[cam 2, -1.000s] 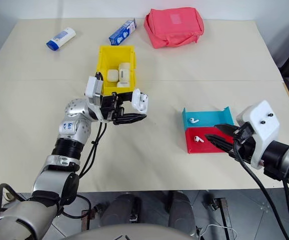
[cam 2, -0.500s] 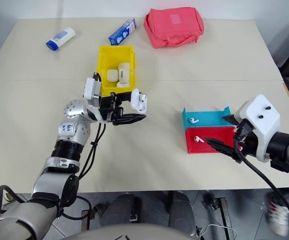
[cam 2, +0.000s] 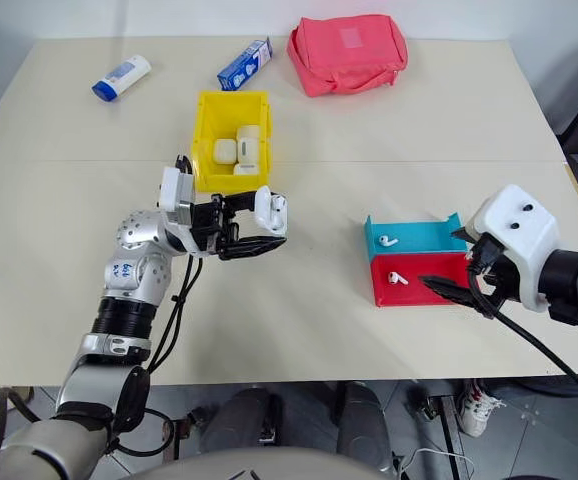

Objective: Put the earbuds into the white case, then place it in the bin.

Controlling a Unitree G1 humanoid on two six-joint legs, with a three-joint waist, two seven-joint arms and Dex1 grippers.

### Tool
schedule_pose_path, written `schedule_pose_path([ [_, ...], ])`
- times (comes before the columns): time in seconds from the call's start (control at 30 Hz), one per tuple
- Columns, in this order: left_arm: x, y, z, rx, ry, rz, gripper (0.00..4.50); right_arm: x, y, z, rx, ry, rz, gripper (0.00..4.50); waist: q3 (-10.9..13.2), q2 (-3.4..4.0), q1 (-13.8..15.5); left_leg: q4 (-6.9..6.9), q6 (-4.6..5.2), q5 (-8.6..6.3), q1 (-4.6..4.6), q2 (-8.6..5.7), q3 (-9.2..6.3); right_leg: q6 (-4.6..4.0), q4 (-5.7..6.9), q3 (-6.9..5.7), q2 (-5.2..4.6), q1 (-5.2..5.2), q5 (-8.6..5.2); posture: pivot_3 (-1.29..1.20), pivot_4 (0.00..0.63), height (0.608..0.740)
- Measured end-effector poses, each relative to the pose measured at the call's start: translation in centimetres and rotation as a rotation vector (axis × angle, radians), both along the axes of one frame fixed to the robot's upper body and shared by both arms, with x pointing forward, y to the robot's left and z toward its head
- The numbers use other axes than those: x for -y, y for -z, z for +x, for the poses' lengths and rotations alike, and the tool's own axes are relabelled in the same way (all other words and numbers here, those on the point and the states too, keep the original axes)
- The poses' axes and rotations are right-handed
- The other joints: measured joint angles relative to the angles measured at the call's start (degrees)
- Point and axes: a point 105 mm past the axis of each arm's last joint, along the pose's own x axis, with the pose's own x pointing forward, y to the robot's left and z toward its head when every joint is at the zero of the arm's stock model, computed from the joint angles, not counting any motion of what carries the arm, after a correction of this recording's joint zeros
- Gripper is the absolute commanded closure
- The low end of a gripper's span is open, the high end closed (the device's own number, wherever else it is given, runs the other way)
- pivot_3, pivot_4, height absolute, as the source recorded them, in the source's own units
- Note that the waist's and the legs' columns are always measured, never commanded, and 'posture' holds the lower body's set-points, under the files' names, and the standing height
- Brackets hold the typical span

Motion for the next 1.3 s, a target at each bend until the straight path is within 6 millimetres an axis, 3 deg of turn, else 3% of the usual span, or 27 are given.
schedule_pose_path([
  [0.27, 0.0, -0.1, -0.4, 0.004, -0.01, -0.004, 1.71, -0.1, -0.2, 1.8, -0.039, -0.038, -0.038, 0.9, 0.0, 0.05, -0.2, 0.01, -0.01, 0.01, 0.02, 0.0, 0.01, 0.02, 0.0, 0.0, -0.01, -0.01, 0.01, 0.0, 0.15, 0.74],
  [0.43, 0.0, 0.0, -0.8, 0.002, -0.012, -0.002, 1.71, 0.4, 0.1, 3.6, -0.057, -0.024, -0.086, 2.06, 0.0, 0.07, -0.3, 0.01, -0.04, 0.02, -0.01, -0.02, 0.02, 0.04, 0.02, 0.01, -0.01, -0.05, 0.03, 0.0, 0.15, 0.74],
  [0.73, -0.1, 0.3, -1.5, -0.007, -0.018, 0.003, 1.71, -1.4, -0.5, 7.2, -0.074, -0.094, -0.108, 2.06, 0.0, 0.12, -1.6, 0.0, -0.1, 0.05, 0.0, -0.02, 0.04, 0.11, 0.03, 0.01, 0.01, -0.06, 0.06, 0.0, 0.15, 0.74],
  [1.07, -0.4, 0.2, -2.2, 0.003, -0.014, 0.015, 1.71, -3.6, 2.2, 10.4, -0.18, -0.135, -0.167, 2.06, 0.0, 0.14, -1.6, 0.03, -0.14, 0.11, 0.0, -0.07, 0.07, 0.11, 0.1, 0.0, 0.02, -0.07, 0.07, 0.0, 0.15, 0.74],
  [1.2, -0.7, 0.5, -2.5, -0.011, -0.026, 0.025, 1.71, -3.4, 3.6, 11.1, -0.215, -0.136, -0.205, 2.92, 0.0, 0.14, -1.7, 0.03, -0.17, 0.14, 0.0, -0.07, 0.1, 0.12, 0.12, -0.01, 0.05, -0.07, 0.07, 0.0, 0.15, 0.74],
  [1.3, -0.8, 0.4, -2.5, -0.011, -0.032, 0.027, 1.71, -3.5, 3.8, 11.2, -0.219, -0.149, -0.216, 2.92, 0.0, 0.15, -1.7, 0.03, -0.17, 0.15, 0.0, -0.08, 0.11, 0.12, 0.13, 0.0, 0.07, -0.07, 0.07, 0.0, 0.15, 0.74],
])
